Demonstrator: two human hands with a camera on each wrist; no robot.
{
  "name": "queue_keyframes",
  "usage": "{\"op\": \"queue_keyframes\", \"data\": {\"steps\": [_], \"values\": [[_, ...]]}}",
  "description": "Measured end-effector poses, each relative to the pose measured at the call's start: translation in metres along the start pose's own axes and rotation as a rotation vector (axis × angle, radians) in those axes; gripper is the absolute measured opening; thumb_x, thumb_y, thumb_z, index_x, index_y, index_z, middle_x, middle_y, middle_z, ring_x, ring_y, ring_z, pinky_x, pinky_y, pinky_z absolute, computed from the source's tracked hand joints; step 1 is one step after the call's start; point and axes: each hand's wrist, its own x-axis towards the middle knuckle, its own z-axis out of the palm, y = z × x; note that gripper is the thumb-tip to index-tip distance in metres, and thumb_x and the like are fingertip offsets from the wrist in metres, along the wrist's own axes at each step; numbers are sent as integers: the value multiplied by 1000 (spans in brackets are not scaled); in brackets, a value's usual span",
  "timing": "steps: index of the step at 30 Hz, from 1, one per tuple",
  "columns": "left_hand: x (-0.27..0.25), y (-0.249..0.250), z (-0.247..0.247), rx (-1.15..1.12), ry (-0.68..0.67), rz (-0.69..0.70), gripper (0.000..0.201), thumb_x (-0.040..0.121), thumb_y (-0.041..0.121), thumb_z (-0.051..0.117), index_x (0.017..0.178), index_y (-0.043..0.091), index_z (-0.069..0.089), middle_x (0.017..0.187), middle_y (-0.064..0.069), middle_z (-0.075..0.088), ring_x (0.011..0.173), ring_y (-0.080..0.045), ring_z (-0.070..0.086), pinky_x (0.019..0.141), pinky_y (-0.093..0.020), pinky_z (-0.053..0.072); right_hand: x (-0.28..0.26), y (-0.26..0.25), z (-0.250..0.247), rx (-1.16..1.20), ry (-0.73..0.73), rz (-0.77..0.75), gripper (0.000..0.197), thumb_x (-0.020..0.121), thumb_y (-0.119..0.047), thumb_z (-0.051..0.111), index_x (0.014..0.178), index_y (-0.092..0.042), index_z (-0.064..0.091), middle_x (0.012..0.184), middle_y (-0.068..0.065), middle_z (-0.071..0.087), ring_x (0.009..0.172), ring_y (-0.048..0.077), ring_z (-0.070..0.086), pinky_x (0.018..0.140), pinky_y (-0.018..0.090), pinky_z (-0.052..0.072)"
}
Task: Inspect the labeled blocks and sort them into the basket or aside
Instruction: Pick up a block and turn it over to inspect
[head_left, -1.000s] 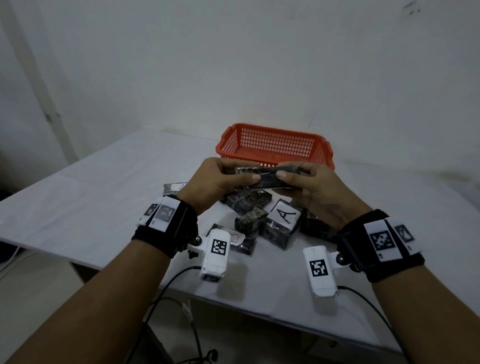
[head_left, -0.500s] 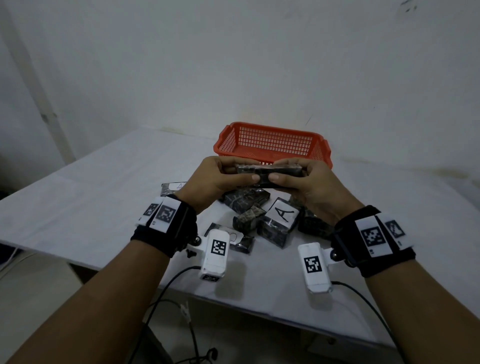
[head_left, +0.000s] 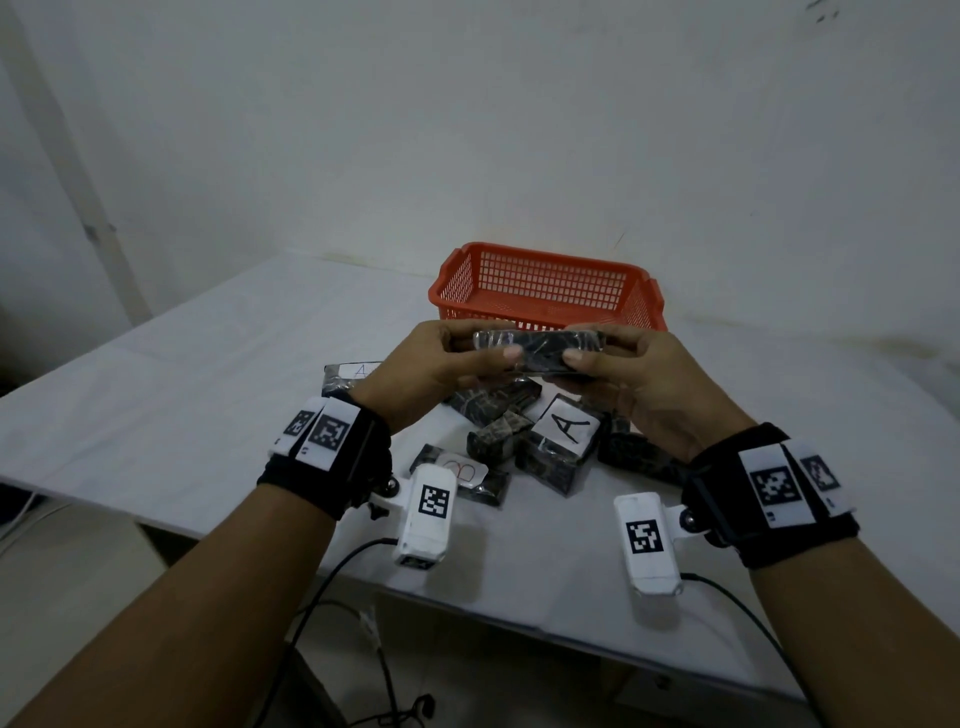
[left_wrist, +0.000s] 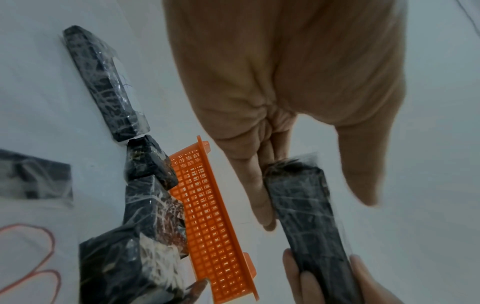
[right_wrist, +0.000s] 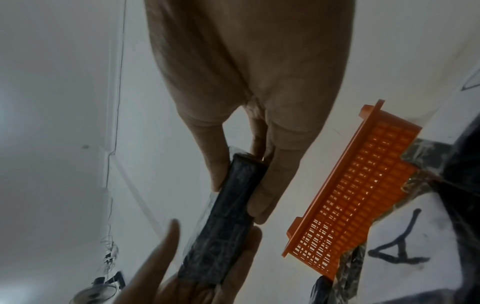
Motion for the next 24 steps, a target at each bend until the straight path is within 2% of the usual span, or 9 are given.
{"op": "queue_keyframes", "data": {"steps": [4,6,8,10,13,15,17,19,24], "values": [[4,-3,-1,23,83,17,31,91,9,72,120,-1,70,112,-16,76,104,-31,74,95,-42,60,1,0,0,22,-4,0,43,80,2,76,122,5,64,114,20,75,101,31,77,85,37,65],[4,-2,1,28,79,29,33,89,6,73,121,-2,70,112,-16,76,103,-30,75,91,-38,61,2,1,4,19,-14,0,44,77,-4,78,119,3,66,109,15,77,98,29,78,86,39,65],[4,0,5,10,62,33,33,90,5,72,122,-2,70,111,-16,77,101,-28,75,84,-30,61,4,3,7,16,8,-21,33,82,-4,77,113,3,69,100,13,79,95,29,78,82,37,65],[4,2,8,-36,47,30,32,91,5,70,122,-3,69,111,-16,77,100,-26,75,81,-28,60,6,4,8,-7,29,-46,33,82,-7,79,112,4,71,100,15,79,96,31,78,82,36,65],[4,1,6,-25,68,37,32,90,6,71,120,-4,70,111,-17,76,101,-29,75,83,-31,61,6,5,7,-9,12,-41,39,74,-9,82,111,3,72,102,16,79,96,31,78,83,35,65],[4,1,7,-15,84,37,32,89,7,72,120,-3,70,111,-17,76,100,-28,76,82,-30,61,5,6,5,-42,-13,-44,39,70,-5,85,107,-3,73,100,11,80,94,27,79,79,30,64],[2,2,8,-23,70,23,36,87,13,73,120,-1,71,111,-15,77,100,-27,76,81,-29,61,4,7,4,-111,-3,-64,38,70,-3,87,106,-7,74,98,7,80,93,24,79,75,26,62],[2,1,8,-5,42,10,41,83,19,75,121,3,71,111,-14,77,102,-28,75,87,-33,61,4,7,2,-153,10,-75,39,71,-3,88,107,-7,75,98,7,80,93,24,79,76,26,61],[3,-2,4,-33,81,21,34,87,4,73,121,2,70,110,-16,77,100,-28,76,84,-30,61,4,4,5,-39,-34,-61,38,74,-6,82,111,-1,72,106,14,79,100,30,78,85,33,64]]}}
